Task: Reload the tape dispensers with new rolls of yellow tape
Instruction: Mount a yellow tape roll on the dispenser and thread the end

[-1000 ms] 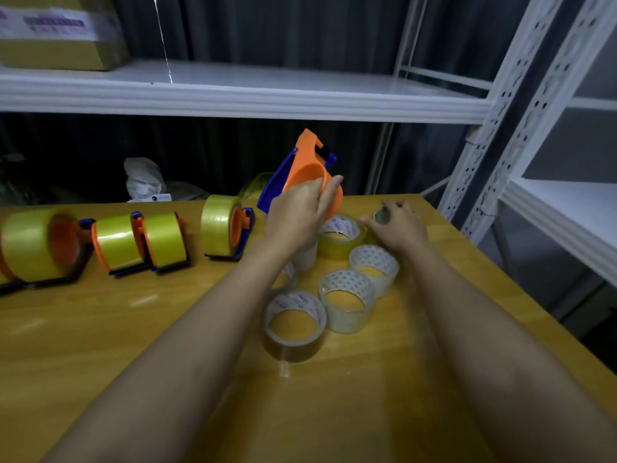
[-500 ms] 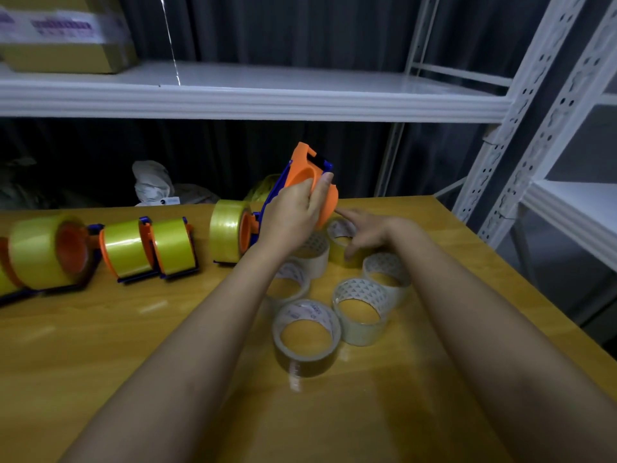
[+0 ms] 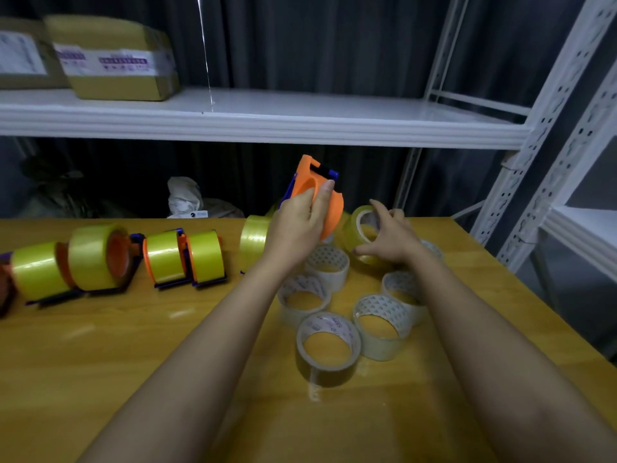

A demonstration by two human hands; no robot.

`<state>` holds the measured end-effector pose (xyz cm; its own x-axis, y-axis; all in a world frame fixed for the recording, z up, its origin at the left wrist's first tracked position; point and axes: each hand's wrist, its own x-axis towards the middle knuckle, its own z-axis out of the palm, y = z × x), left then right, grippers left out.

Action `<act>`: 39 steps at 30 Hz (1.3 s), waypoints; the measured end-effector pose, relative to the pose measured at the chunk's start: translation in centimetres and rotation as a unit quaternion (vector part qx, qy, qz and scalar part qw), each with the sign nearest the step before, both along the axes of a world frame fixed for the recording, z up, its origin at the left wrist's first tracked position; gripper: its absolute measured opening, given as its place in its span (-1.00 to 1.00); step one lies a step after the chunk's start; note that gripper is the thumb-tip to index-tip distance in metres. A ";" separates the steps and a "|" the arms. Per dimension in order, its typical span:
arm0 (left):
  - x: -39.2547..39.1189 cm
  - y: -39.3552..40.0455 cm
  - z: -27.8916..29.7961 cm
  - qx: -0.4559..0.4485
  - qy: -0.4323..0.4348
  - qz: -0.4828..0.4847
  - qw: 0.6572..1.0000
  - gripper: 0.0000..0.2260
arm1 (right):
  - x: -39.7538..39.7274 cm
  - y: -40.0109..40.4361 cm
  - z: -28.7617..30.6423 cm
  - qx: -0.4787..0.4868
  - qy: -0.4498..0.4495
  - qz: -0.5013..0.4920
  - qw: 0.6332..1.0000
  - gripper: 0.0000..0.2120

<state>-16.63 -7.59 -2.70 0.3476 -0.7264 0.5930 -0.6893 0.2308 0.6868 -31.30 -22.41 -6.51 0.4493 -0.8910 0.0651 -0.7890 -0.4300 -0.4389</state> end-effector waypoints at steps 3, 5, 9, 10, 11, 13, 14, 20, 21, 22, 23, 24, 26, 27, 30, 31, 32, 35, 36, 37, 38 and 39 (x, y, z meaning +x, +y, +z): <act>-0.1 0.9 0.8 -0.017 0.022 -0.008 1.000 -0.52 | -0.1 1.9 1.3 0.002 -0.131 -0.018 0.991 0.02; -0.3 1.6 1.4 -0.033 0.029 -0.003 0.999 -0.53 | 0.0 3.2 2.3 0.036 -0.215 -0.024 0.976 -0.03; -0.8 3.7 2.8 -0.059 0.056 0.012 0.997 -0.52 | 0.4 6.1 3.7 0.089 -0.334 -0.019 0.938 -0.07; -1.0 4.4 3.2 -0.065 0.060 0.018 0.996 -0.53 | 0.5 7.0 3.9 0.099 -0.350 -0.015 0.931 -0.04; -1.1 5.0 3.5 -0.072 0.065 0.020 0.995 -0.54 | 0.7 7.8 4.0 0.108 -0.363 -0.012 0.925 0.01; -1.2 6.4 3.8 -0.081 0.082 0.016 0.993 -0.55 | 0.9 9.4 3.9 0.131 -0.388 -0.002 0.913 0.12; -1.2 7.2 4.0 -0.083 0.094 0.014 0.992 -0.54 | 0.9 10.2 3.8 0.144 -0.401 0.007 0.905 0.15; -0.4 11.5 4.3 -0.092 0.166 0.034 0.981 -0.54 | 1.3 15.5 2.4 0.226 -0.496 0.058 0.836 0.10; -0.3 12.1 4.2 -0.089 0.175 0.038 0.980 -0.54 | 1.4 16.1 2.0 0.236 -0.510 0.061 0.825 0.06; -0.3 13.0 4.1 -0.084 0.185 0.042 0.978 -0.54 | 1.5 17.0 1.9 0.254 -0.520 0.064 0.813 0.02; -0.2 13.6 3.9 -0.077 0.196 0.043 0.977 -0.54 | 1.7 17.7 1.5 0.275 -0.528 0.072 0.800 -0.02; -0.2 14.2 3.7 -0.071 0.213 0.040 0.974 -0.55 | 1.7 18.5 1.4 0.294 -0.530 0.080 0.791 -0.06; -0.1 15.7 3.1 -0.057 0.244 0.042 0.967 -0.56 | 2.1 20.3 0.9 0.317 -0.521 0.081 0.788 -0.10; 0.0 16.6 2.7 -0.052 0.256 0.048 0.964 -0.58 | 2.3 21.0 0.5 0.322 -0.516 0.075 0.790 -0.08; 0.5 18.8 1.2 -0.039 0.281 0.075 0.956 -0.63 | 3.3 23.6 -0.3 0.305 -0.547 0.115 0.771 -0.17; 0.7 19.6 0.6 -0.032 0.290 0.080 0.953 -0.62 | 3.7 24.3 -0.6 0.301 -0.553 0.125 0.767 -0.22; 1.0 20.3 0.0 -0.026 0.301 0.079 0.950 -0.60 | 4.0 25.3 -0.6 0.302 -0.555 0.131 0.764 -0.25; 2.0 22.1 -1.5 -0.010 0.317 0.093 0.944 -0.59 | 5.2 27.8 -1.2 0.336 -0.556 0.145 0.747 -0.37; 2.3 22.6 -2.0 -0.005 0.316 0.098 0.944 -0.58 | 5.7 28.3 -1.6 0.350 -0.555 0.146 0.740 -0.42; 2.6 23.0 -2.4 -0.002 0.312 0.100 0.945 -0.57 | 6.1 28.8 -1.8 0.366 -0.553 0.148 0.734 -0.48; 2.7 23.3 -2.9 -0.003 0.304 0.099 0.947 -0.55 | 6.4 29.4 -2.0 0.378 -0.553 0.156 0.726 -0.52; 2.9 23.6 -3.4 -0.009 0.292 0.099 0.951 -0.54 | 6.7 29.8 -2.2 0.388 -0.552 0.165 0.719 -0.55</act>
